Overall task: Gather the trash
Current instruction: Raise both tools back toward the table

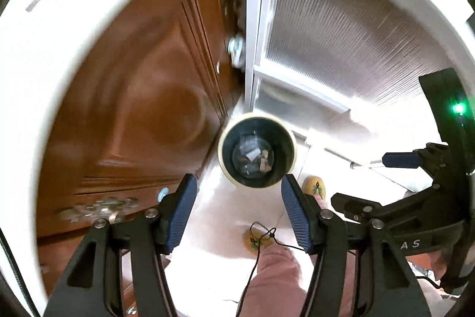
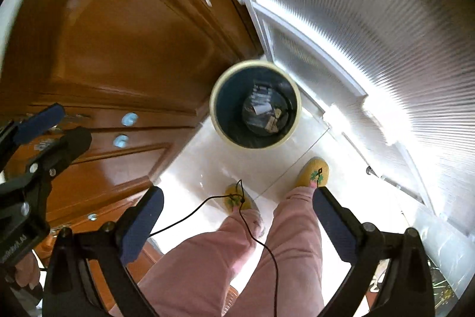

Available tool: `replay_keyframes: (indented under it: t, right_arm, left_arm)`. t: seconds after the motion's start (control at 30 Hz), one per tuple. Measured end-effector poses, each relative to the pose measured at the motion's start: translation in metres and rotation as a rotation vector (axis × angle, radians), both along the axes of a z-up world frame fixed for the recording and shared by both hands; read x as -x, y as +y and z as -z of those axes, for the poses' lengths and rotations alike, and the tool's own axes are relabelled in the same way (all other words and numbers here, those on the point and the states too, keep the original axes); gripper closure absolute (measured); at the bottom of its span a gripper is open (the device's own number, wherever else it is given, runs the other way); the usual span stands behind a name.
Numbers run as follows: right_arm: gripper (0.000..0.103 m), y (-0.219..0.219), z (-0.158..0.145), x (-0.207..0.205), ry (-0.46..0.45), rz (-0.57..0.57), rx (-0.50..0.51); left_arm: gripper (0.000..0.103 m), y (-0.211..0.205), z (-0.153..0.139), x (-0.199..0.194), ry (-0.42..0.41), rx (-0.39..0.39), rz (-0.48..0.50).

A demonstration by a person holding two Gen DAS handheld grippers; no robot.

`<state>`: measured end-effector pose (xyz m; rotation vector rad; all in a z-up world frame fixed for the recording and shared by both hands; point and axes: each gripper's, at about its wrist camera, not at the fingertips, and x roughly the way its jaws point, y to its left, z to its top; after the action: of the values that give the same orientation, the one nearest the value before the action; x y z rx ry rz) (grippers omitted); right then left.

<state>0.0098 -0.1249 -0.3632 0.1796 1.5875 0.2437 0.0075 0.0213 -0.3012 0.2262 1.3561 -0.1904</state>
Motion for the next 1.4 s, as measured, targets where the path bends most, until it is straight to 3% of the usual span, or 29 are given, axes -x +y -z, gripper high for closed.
replay_keyframes:
  t: [0.37, 0.67, 1.0, 1.1, 1.4]
  right_arm:
    - [0.002, -0.016, -0.156, 0.028, -0.262, 0.023, 0.046]
    - [0.002, -0.029, -0.255, 0.05, -0.512, 0.121, 0.11]
    - [0.003, -0.054, -0.323, 0.06, -0.655, 0.189, 0.074]
    - [0.012, -0.061, -0.335, 0.054, -0.675, 0.186, 0.074]
    - [0.02, -0.101, -0.351, -0.01, -0.68, 0.186, 0.058]
  left_arm:
    - [0.045, 0.009, -0.147, 0.023, -0.223, 0.057, 0.02]
    - [0.033, 0.017, -0.223, 0.032, -0.311, 0.184, 0.055]
    - [0.033, 0.01, -0.27, 0.019, -0.31, 0.228, 0.031]
    - [0.033, 0.003, -0.277, 0.011, -0.297, 0.247, 0.04]
    - [0.033, -0.029, -0.295, -0.051, -0.304, 0.299, -0.008]
